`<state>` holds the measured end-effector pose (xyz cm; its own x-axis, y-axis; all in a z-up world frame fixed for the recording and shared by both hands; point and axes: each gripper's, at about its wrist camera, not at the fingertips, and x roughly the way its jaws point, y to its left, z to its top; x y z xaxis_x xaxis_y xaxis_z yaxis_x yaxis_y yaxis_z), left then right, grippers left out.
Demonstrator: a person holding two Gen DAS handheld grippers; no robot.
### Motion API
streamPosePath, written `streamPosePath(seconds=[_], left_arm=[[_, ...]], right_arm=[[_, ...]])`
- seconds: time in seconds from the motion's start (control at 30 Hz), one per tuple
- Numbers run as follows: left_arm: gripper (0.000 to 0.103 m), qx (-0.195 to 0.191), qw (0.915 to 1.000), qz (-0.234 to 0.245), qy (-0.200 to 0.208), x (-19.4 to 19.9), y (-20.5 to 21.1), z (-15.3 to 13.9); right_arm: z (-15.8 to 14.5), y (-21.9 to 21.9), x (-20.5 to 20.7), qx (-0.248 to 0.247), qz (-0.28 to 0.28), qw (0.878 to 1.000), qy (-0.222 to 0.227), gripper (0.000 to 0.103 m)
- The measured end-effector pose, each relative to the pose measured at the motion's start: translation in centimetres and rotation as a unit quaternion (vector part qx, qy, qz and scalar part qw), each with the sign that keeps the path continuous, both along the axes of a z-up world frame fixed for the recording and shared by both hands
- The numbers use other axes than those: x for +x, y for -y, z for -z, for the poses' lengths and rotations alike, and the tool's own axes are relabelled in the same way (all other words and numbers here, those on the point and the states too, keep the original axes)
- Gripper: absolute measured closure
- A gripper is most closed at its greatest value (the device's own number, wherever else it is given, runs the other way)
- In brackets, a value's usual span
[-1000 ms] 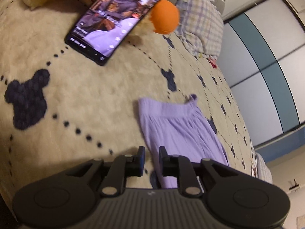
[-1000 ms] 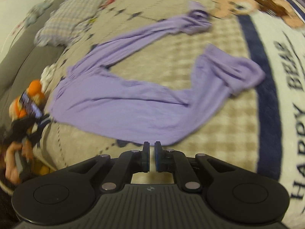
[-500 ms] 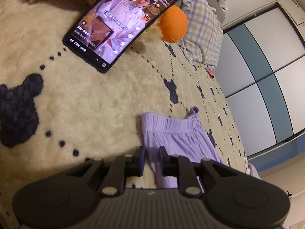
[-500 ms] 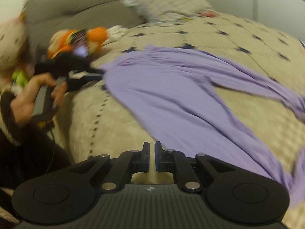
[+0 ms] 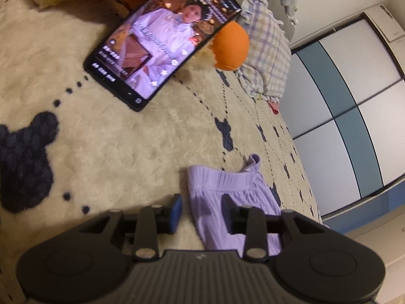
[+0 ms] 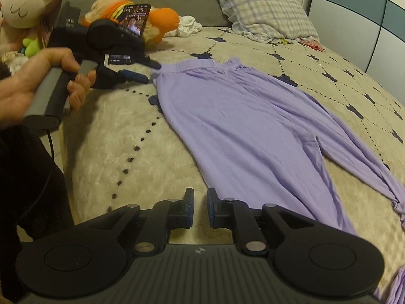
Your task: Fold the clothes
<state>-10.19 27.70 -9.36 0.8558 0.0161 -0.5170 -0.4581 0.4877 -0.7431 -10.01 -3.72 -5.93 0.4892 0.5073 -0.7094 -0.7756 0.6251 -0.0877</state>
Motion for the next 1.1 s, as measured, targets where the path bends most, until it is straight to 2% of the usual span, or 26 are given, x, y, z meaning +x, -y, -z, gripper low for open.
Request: streamPosePath(seconds=[0.17,0.33,0.4,0.47,0.5,0.53,0.6,0.87,0.93,1.1], left_arm=[[0.065,0.028,0.9996,0.003,-0.007,0.5,0.6,-0.1],[0.096,0.043,0.9987,0.006,-0.025,0.6,0.9,-0.1],[0.1,0.048,0.9984,0.007,-0.03,0.6,0.9,-0.1],[0.101,0.053,0.9981,0.005,-0.031,0.4,0.9,-0.2],[0.101,0.055,0.9979,0.003,-0.033,0.4,0.9,-0.3],[0.101,0.057,0.9978,0.001,-0.034,0.3,0.9,-0.5],[0.101,0.056,0.9977,-0.004,-0.038,0.1,0.8,-0.7],[0.101,0.037,0.9982,-0.009,-0.046,-0.5,-0.2,-1.1],[0.101,0.035,0.9983,-0.007,-0.047,-0.6,-0.3,-1.1],[0.101,0.034,0.9981,-0.003,-0.051,-0.4,0.0,-0.8]], right_arm=[[0.1,0.2,0.3,0.003,0.01,1.0,0.006,0.086],[0.6,0.0,0.6,-0.003,0.014,1.0,0.021,0.087],[0.7,-0.1,0.7,-0.006,0.013,1.0,0.028,0.087],[0.8,-0.2,0.7,-0.009,0.013,0.999,0.035,0.089],[0.8,-0.3,0.7,-0.009,0.014,0.999,0.037,0.092],[0.7,-0.2,0.7,-0.007,0.015,0.999,0.036,0.099],[0.5,-0.1,0.8,-0.002,0.019,0.999,0.034,0.103],[-1.6,1.3,1.4,0.092,0.004,0.994,-0.055,0.103],[-1.8,1.3,1.1,0.09,-0.003,0.995,-0.047,0.103],[-1.2,0.8,0.3,0.039,-0.012,0.999,-0.002,0.094]])
